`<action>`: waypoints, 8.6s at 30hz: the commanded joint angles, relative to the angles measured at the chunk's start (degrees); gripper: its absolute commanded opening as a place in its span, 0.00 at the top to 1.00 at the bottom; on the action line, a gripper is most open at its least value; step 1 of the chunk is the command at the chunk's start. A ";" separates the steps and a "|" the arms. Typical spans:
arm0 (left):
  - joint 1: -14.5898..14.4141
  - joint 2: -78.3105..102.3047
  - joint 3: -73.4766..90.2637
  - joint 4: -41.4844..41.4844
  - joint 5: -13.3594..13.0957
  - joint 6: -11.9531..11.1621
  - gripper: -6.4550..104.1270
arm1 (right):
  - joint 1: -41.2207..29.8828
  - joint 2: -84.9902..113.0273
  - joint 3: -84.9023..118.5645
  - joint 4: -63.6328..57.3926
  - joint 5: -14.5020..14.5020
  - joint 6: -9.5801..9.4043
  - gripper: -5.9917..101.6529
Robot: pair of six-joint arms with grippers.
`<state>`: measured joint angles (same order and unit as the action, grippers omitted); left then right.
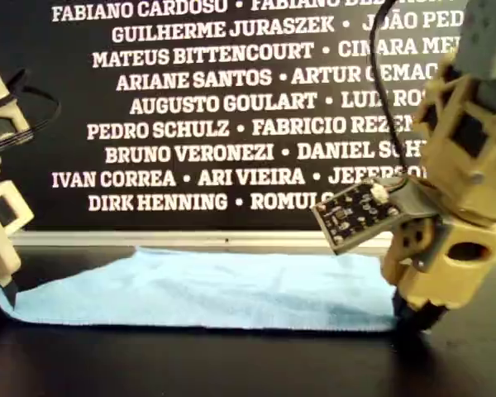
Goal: Fold a cloth
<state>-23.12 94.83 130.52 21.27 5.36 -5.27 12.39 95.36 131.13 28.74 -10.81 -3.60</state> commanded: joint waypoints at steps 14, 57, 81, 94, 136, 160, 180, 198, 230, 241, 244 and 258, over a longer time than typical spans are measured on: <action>-1.23 15.03 5.01 0.97 -0.70 6.06 0.95 | 0.26 9.14 3.96 -1.85 -0.44 -0.35 0.95; 7.03 -38.67 -74.88 -2.72 -0.70 13.36 0.95 | -0.97 -36.65 -72.51 -2.02 0.44 -1.23 0.95; 10.63 -64.95 -108.46 -2.72 -0.53 13.36 0.95 | -4.31 -64.07 -108.19 -2.02 0.09 -1.05 0.95; 10.63 -74.00 -119.09 -2.72 -0.44 12.92 0.82 | -4.48 -71.28 -116.63 -2.02 0.35 -0.53 0.73; 12.04 -20.74 -118.39 69.70 -0.70 6.86 0.42 | -5.27 -19.78 -109.86 57.57 0.62 -0.44 0.32; 15.12 41.48 -20.92 31.38 -0.70 9.76 0.42 | -18.37 40.08 -5.71 23.12 0.53 -1.32 0.32; 15.82 73.30 41.84 -22.50 -0.62 11.07 0.43 | -17.05 54.84 22.06 6.50 -0.53 -1.32 0.32; 15.29 32.43 26.63 -22.59 0.62 10.46 0.42 | -5.98 46.85 26.89 -4.22 0.35 -0.62 0.32; 9.84 -22.94 -28.56 -22.76 0.44 11.07 0.21 | 0.35 -25.84 -34.72 -16.35 0.53 -0.35 0.17; 9.67 -31.20 -38.41 -22.76 0.44 11.07 0.21 | -0.09 -31.11 -41.31 -16.26 0.62 -0.35 0.17; 9.67 -32.78 -40.34 -22.76 0.44 11.07 0.21 | -0.18 -31.99 -42.89 -16.26 0.62 -0.35 0.17; 9.58 -36.12 -42.63 -22.76 0.53 11.07 0.21 | -2.11 -32.17 -43.59 -16.26 0.70 -0.35 0.17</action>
<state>-12.04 58.18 89.91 -0.70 5.71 5.36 11.69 61.52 91.93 15.21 -10.28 -4.13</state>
